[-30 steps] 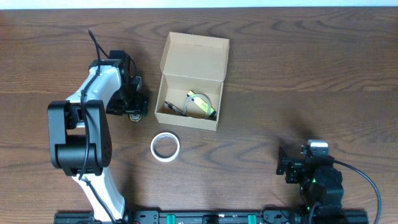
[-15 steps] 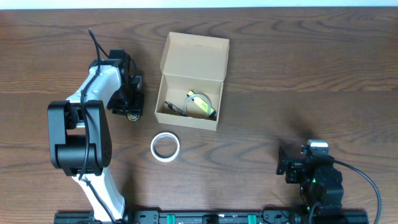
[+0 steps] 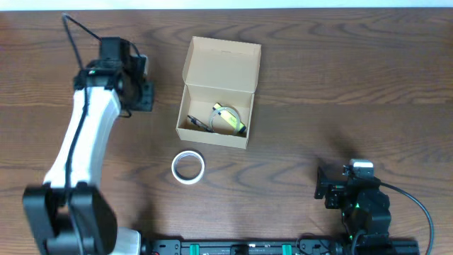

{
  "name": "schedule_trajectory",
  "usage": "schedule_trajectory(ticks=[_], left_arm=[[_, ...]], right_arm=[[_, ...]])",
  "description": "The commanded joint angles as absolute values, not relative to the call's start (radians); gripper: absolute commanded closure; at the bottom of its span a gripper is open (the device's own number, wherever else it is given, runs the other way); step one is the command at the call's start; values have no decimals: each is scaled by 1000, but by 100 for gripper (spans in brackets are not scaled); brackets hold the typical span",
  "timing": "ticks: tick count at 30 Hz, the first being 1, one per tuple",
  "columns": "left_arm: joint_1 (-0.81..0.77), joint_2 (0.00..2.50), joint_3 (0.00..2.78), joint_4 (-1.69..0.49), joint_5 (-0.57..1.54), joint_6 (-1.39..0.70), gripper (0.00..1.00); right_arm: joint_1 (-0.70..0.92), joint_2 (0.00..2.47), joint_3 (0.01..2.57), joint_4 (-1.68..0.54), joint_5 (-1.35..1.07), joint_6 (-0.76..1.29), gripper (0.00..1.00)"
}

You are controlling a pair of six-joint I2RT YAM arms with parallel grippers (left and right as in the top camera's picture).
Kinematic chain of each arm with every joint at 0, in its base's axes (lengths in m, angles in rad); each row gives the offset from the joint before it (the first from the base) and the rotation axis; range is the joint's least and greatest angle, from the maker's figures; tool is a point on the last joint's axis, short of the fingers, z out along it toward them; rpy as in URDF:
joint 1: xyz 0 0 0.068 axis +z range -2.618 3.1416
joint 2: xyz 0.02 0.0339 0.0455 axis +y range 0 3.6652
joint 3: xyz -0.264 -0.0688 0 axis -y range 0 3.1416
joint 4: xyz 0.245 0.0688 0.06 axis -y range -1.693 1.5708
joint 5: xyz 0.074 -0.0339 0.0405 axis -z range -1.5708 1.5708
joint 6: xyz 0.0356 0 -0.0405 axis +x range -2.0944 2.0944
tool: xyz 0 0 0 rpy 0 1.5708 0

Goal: Pack container
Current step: 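Lift the correction roller with the left gripper and lower it into the box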

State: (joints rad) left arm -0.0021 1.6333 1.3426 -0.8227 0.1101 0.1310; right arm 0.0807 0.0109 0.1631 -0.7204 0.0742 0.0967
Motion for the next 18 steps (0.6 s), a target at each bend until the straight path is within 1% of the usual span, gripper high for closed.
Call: schedule_trajectory(ticks=[1,6,11,13,18], left_arm=[[-2,1555,1360,-817,143,120,63],[-64,1507,1361,-804,162,119,63],[-219,1516,1361,-764,162,119,61],[-292,1526,1361,-746,161,119,59],[-360,1563,1361,-749,169,88,59]], right_arm=[[74,7,161,-722,70,84,1],[74,7,161,-722,70,84,1],[74,7,161,-722,70,84,1],[74,7,161,-722,70,84,1],[74,7,161,-722,70,84,1]])
